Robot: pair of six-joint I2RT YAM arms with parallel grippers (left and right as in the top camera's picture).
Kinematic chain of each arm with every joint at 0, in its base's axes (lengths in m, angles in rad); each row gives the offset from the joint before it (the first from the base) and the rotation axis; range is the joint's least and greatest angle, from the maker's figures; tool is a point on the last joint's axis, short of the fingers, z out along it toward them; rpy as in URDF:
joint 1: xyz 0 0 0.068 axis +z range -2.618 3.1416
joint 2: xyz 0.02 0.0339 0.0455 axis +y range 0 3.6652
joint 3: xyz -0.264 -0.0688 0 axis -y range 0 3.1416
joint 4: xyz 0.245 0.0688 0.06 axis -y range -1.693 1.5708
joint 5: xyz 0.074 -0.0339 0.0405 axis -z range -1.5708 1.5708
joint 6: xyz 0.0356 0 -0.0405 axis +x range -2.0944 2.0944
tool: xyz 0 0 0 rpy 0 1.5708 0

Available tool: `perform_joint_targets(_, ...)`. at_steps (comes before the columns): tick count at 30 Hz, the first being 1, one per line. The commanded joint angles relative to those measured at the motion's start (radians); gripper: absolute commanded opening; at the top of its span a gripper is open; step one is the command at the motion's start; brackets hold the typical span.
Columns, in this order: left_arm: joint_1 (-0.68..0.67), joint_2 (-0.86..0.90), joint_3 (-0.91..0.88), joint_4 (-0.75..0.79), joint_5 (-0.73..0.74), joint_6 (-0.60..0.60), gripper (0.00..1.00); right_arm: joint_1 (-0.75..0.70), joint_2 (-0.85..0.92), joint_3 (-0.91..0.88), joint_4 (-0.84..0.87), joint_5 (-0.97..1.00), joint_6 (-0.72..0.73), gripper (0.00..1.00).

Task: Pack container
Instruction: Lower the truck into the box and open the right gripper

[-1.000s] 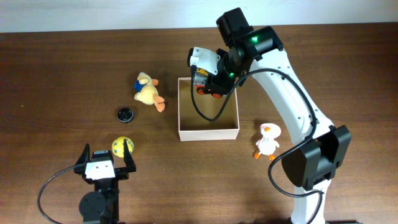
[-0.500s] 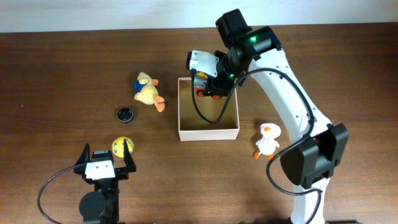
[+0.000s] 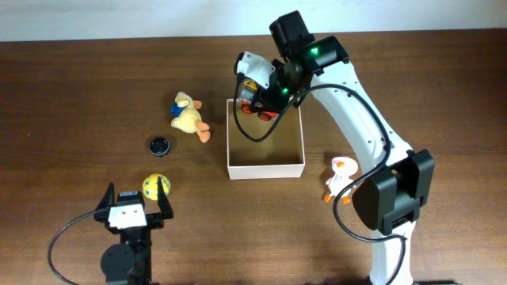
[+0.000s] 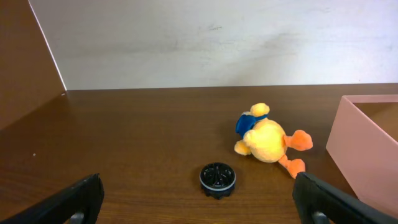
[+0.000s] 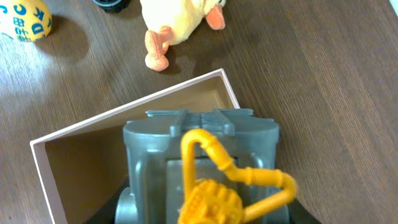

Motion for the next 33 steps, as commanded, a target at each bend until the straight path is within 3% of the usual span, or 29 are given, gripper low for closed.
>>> perform_joint_targets(1, 0.002, -0.008, -0.009, 0.003, 0.004, -0.010, 0.99, 0.010, -0.002, 0.000, -0.003, -0.026, 0.058, 0.47)
perform_joint_targets(4, 0.002, -0.008, -0.009, 0.003, 0.004, -0.010, 0.99, 0.010, -0.002, 0.000, -0.021, -0.023, 0.058, 0.56)
perform_joint_targets(8, 0.002, -0.008, -0.009, 0.003, 0.004, -0.010, 0.99, 0.010, 0.001, 0.000, -0.060, -0.013, 0.057, 0.61)
perform_joint_targets(33, 0.002, -0.008, -0.009, 0.003, 0.004, -0.010, 0.99, 0.008, 0.156, -0.005, -0.085, 0.122, -0.050, 0.64)
